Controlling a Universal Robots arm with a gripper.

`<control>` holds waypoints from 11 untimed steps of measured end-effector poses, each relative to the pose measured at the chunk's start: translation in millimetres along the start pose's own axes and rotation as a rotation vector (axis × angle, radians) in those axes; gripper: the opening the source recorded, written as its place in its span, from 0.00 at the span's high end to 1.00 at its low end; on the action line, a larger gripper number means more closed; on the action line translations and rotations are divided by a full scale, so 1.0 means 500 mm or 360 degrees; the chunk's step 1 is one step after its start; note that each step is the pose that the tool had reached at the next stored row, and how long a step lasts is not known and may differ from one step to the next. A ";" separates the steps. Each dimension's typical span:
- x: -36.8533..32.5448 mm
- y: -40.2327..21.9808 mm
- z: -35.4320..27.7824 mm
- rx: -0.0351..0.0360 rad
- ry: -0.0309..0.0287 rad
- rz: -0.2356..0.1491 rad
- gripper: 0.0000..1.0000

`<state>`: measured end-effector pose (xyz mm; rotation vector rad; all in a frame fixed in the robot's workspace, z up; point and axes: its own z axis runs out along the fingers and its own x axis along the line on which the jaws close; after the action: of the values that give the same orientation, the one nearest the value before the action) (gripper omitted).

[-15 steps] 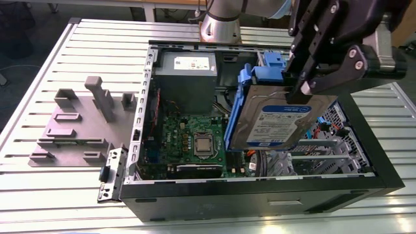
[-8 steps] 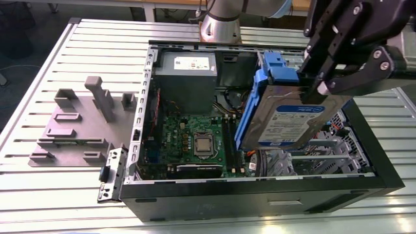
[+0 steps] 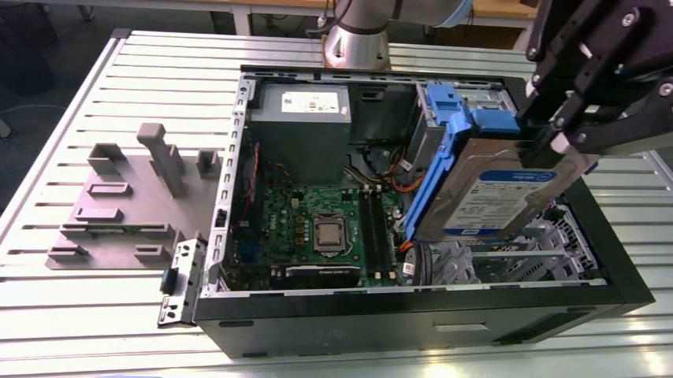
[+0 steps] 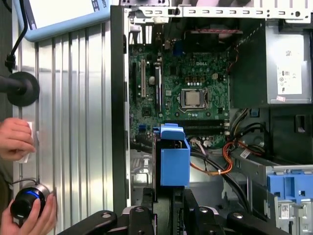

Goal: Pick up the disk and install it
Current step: 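Pick up the disk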

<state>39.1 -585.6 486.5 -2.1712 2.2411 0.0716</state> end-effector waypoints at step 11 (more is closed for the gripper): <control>-0.003 -0.075 0.000 -0.0003 0.00012 0.0000 0.65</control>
<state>76.8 -585.5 486.1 -2.1725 2.2426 0.0731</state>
